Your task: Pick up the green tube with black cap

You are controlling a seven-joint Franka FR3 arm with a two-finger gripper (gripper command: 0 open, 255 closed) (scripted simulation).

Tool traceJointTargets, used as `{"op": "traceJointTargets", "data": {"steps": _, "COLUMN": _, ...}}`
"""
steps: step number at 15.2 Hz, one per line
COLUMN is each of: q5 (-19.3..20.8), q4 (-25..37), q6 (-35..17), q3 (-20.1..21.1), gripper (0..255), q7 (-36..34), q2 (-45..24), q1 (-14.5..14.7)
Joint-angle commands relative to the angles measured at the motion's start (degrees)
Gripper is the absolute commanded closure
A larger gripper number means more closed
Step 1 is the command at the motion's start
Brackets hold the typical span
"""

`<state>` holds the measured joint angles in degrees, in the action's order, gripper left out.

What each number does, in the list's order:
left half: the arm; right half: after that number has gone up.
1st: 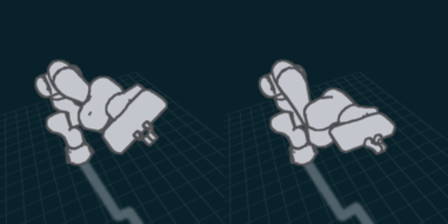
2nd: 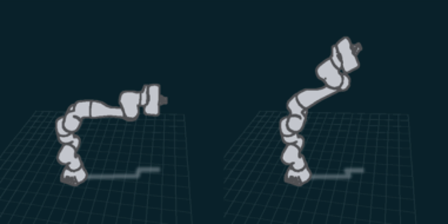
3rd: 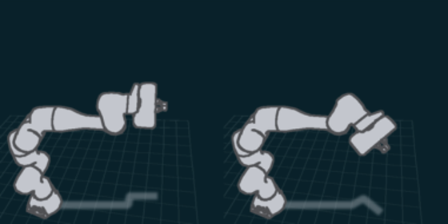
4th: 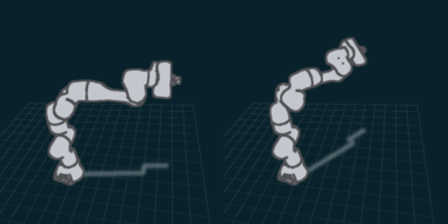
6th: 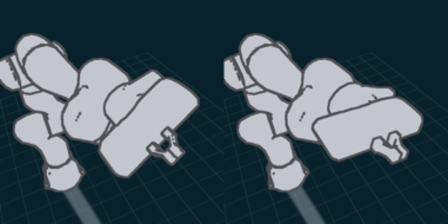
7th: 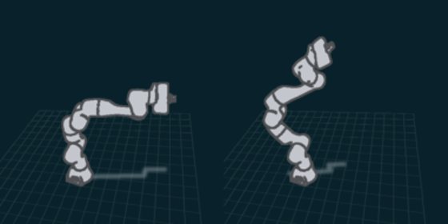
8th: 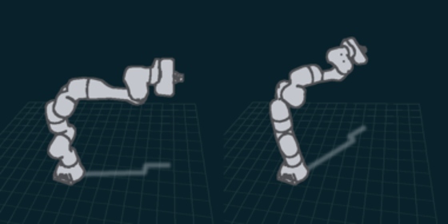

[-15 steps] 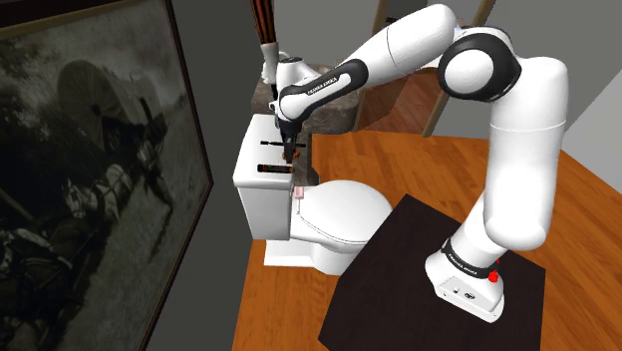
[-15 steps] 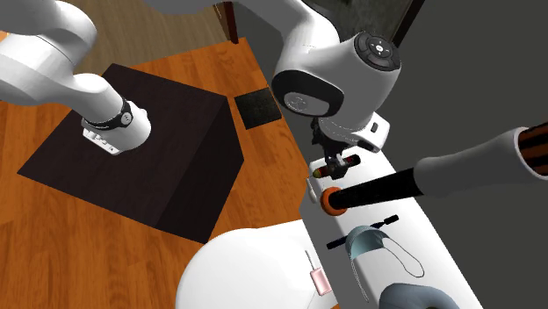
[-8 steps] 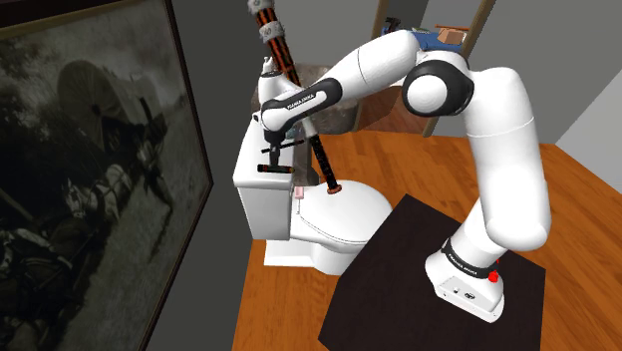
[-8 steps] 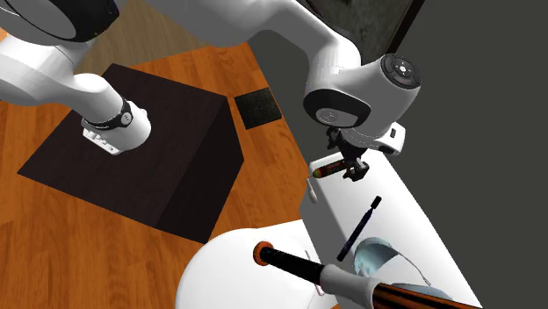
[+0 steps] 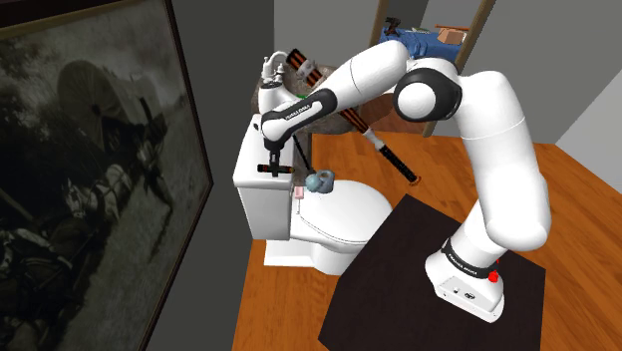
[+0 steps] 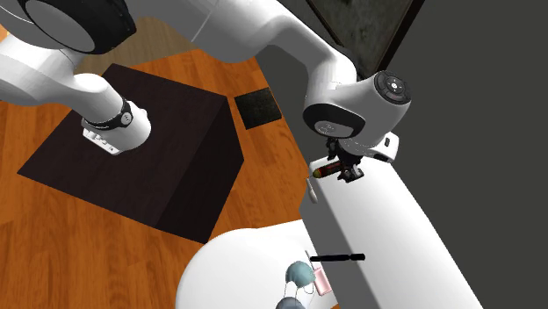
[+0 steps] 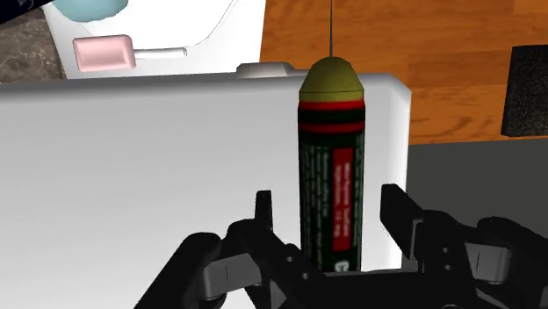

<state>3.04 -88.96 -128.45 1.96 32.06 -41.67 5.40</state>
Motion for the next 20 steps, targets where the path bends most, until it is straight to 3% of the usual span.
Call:
{"op": "traceJointTargets", "data": {"steps": 1, "q5": 0.0, "q4": 0.1, "q6": -0.1, "q3": 0.0, "gripper": 255, "q7": 0.0, "q2": -0.1, "q1": 0.0}}
{"op": "traceJointTargets", "data": {"steps": 9, "q5": 0.0, "q4": 0.0, "q6": -0.1, "q3": 0.0, "gripper": 255, "q7": 0.0, "q2": -0.1, "q1": 0.0}}
{"op": "traceJointTargets", "data": {"steps": 20, "q5": -0.2, "q4": 0.6, "q6": 5.5, "q3": 0.2, "gripper": 255, "q7": 0.2, "q2": 4.9, "q1": -0.1}}
